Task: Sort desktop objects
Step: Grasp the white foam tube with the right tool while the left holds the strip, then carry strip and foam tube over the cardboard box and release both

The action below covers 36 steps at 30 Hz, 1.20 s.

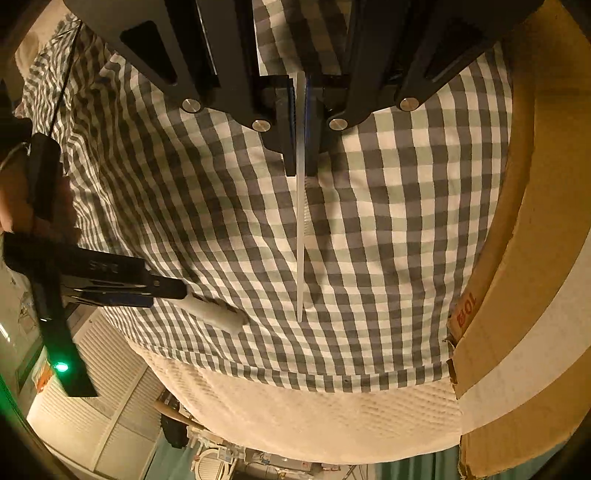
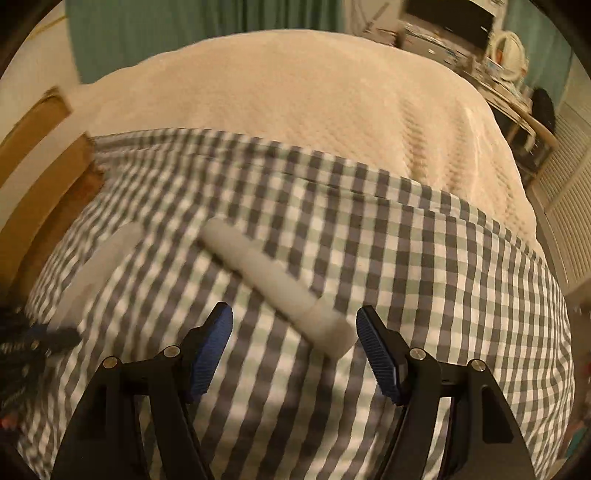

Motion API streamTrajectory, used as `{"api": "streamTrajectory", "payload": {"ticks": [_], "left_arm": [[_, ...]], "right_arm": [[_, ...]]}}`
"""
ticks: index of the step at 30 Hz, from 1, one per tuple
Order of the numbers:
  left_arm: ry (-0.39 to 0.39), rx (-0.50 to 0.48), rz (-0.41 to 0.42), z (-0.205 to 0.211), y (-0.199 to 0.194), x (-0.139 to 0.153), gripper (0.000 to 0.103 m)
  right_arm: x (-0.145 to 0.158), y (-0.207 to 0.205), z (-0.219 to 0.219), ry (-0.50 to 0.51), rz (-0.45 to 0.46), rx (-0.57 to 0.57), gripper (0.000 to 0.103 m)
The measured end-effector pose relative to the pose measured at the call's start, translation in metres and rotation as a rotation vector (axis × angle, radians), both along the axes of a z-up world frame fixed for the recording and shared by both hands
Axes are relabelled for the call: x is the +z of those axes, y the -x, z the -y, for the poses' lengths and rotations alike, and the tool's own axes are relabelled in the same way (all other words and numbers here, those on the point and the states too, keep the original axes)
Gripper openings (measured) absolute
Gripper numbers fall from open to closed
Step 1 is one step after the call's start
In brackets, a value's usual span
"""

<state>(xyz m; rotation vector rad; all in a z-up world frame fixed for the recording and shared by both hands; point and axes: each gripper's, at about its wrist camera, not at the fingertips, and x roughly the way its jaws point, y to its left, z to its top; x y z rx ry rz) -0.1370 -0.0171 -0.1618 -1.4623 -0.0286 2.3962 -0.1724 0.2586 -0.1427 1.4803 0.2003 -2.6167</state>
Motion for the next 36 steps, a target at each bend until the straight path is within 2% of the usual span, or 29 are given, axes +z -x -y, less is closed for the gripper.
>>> {"api": "streamTrajectory", "payload": {"ticks": [1, 3, 5, 6, 8, 11, 18, 24, 36], "left_arm": [[0.005, 0.0, -0.001, 0.0, -0.001, 0.001, 0.004], [0.011, 0.001, -0.003, -0.002, -0.001, 0.002, 0.004], [0.012, 0.003, -0.005, -0.002, -0.002, 0.005, 0.004], [0.013, 0.005, -0.007, -0.003, 0.0, 0.006, 0.004], [0.007, 0.008, -0.016, -0.003, 0.0, 0.01, 0.004], [0.0, 0.016, -0.028, -0.002, -0.001, 0.017, 0.004], [-0.005, 0.038, -0.028, 0.0, -0.005, 0.021, 0.004], [-0.053, 0.06, -0.032, 0.002, -0.012, 0.028, 0.004], [-0.085, 0.039, -0.063, -0.001, -0.048, 0.054, 0.004]], "right_arm": [[-0.003, 0.004, -0.001, -0.003, 0.007, -0.009, 0.069], [-0.009, 0.01, -0.001, -0.024, 0.032, -0.017, 0.055], [-0.014, 0.01, 0.001, -0.048, 0.048, -0.011, 0.05], [-0.014, 0.009, 0.001, -0.052, 0.046, -0.008, 0.046], [-0.011, 0.005, 0.002, -0.074, 0.046, -0.012, 0.032], [-0.001, -0.006, 0.002, -0.074, 0.018, -0.011, 0.02], [0.025, -0.037, 0.009, -0.068, -0.015, 0.024, 0.017], [0.046, -0.063, 0.019, -0.049, -0.033, 0.057, 0.017], [0.074, -0.108, 0.029, -0.013, -0.02, 0.079, 0.017]]}}
